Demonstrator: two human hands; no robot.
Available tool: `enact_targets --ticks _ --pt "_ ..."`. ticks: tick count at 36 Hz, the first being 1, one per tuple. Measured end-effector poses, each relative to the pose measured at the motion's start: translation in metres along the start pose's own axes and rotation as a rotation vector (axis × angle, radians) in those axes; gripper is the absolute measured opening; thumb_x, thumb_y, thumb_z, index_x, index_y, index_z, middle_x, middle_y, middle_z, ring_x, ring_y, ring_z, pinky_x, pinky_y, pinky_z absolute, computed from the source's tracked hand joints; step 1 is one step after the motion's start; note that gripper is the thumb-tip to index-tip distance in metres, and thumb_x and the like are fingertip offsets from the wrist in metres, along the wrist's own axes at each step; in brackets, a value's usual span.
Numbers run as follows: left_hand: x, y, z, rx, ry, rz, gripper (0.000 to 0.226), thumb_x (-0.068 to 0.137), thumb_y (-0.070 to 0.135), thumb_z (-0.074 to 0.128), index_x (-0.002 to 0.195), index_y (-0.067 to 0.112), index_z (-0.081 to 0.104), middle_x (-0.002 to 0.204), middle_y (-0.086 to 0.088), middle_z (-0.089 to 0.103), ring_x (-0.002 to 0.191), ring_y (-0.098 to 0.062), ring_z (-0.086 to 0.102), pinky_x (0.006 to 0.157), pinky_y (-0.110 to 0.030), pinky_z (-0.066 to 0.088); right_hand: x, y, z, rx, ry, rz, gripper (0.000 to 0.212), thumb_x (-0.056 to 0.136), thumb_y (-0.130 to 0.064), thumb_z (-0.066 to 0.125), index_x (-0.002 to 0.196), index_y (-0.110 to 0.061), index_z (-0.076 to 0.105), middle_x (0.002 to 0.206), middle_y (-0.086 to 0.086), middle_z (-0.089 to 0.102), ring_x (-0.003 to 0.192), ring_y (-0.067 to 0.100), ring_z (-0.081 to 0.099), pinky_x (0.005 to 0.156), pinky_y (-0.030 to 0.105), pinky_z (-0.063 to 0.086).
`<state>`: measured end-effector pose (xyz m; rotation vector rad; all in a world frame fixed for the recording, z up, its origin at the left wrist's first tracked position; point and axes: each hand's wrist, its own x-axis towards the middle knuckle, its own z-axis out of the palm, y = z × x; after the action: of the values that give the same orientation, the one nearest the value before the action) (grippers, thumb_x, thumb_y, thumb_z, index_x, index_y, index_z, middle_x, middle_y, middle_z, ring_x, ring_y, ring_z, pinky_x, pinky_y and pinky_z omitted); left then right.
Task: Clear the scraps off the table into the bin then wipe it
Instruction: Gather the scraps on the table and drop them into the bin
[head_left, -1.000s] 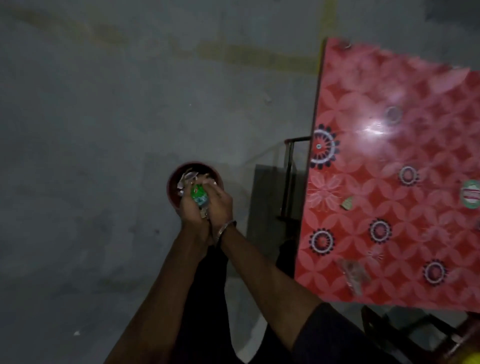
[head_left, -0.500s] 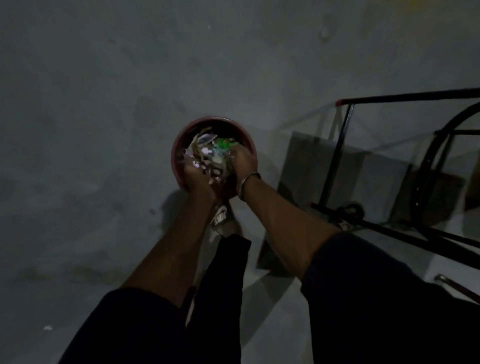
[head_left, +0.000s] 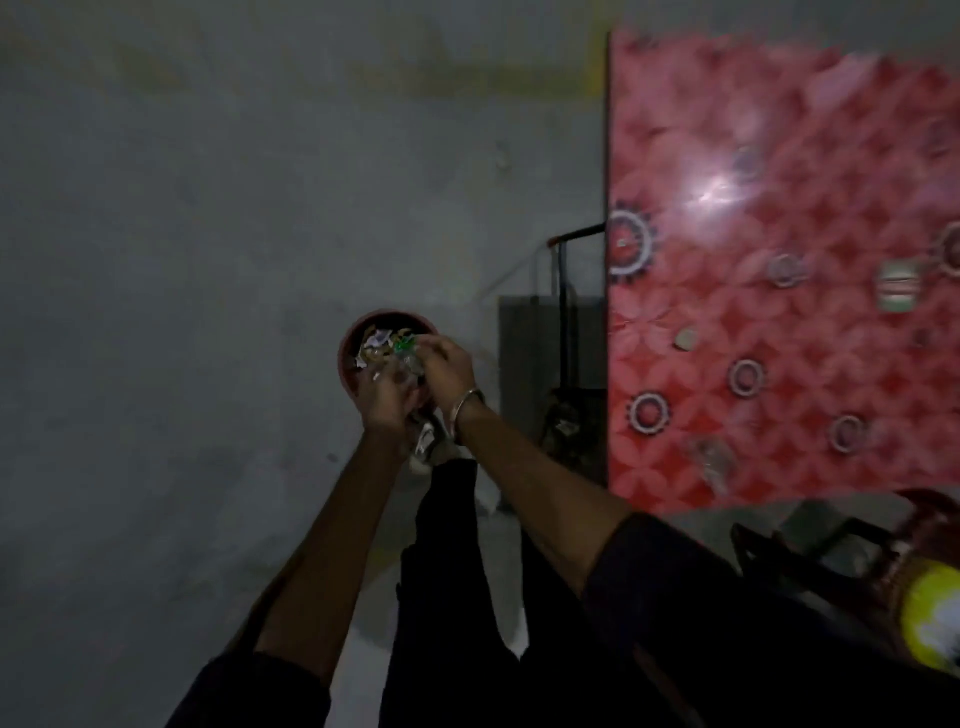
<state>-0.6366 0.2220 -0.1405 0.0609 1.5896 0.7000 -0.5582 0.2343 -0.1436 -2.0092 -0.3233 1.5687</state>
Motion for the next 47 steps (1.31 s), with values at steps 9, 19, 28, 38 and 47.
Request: enact_targets --ticks 9,19,28,38,47 --pt "-0.119 0.025 0.094 0.437 -0.102 0.343 0.026 0.102 0.011 0.060 0.123 0.001 0.071 0.115 -0.013 0.076 0.105 -0.028 0.072 0.098 -0.035 0.057 -0.088 -0.057 -0.126 -0.303 0.144 -0.456 0.020 0.087 -0.020 0.057 0.096 -0.015 0.074 0.102 0.005 0.073 0.100 0.021 0.066 0.092 0.034 0.053" --pt "-0.176 -0.047 0.203 1.021 -0.391 0.783 0.041 0.094 0.026 0.068 0.134 0.018 0.069 0.125 -0.008 0.073 0.107 -0.024 0.074 0.096 -0.046 0.061 -0.092 -0.022 -0.336 -0.543 0.466 -0.631 0.028 0.087 -0.018 0.061 0.113 -0.012 0.069 0.111 0.011 0.062 0.110 0.032 0.056 0.092 0.049 0.052" --pt "-0.167 -0.066 0.263 1.572 -0.263 1.112 0.051 0.095 0.037 0.069 0.141 0.018 0.060 0.131 -0.021 0.056 0.116 -0.044 0.056 0.089 -0.051 0.055 -0.097 0.032 -0.421 -0.742 0.068 -0.538 0.087 0.067 -0.072 0.078 0.143 -0.038 0.052 0.134 -0.001 0.038 0.119 0.022 0.055 0.097 0.037 0.054" --pt "-0.154 -0.079 0.266 1.439 -0.223 1.030 0.013 0.094 0.020 0.069 0.100 0.009 0.071 0.102 -0.016 0.066 0.096 -0.037 0.061 0.073 -0.036 0.040 -0.096 0.036 -0.441 -0.988 -0.072 -0.668 0.037 0.097 -0.035 0.064 0.133 -0.033 0.065 0.138 0.008 0.044 0.113 0.034 0.058 0.086 0.043 0.056" --pt "-0.174 -0.092 0.234 1.025 -0.069 0.594 0.023 0.077 0.032 0.086 0.084 0.011 0.081 0.079 -0.010 0.079 0.073 -0.025 0.074 0.072 -0.033 0.060 -0.077 -0.006 -0.466 -0.507 0.106 -0.277 0.015 0.082 -0.008 0.078 0.084 -0.022 0.084 0.084 0.006 0.080 0.075 0.017 0.074 0.080 0.033 0.062"
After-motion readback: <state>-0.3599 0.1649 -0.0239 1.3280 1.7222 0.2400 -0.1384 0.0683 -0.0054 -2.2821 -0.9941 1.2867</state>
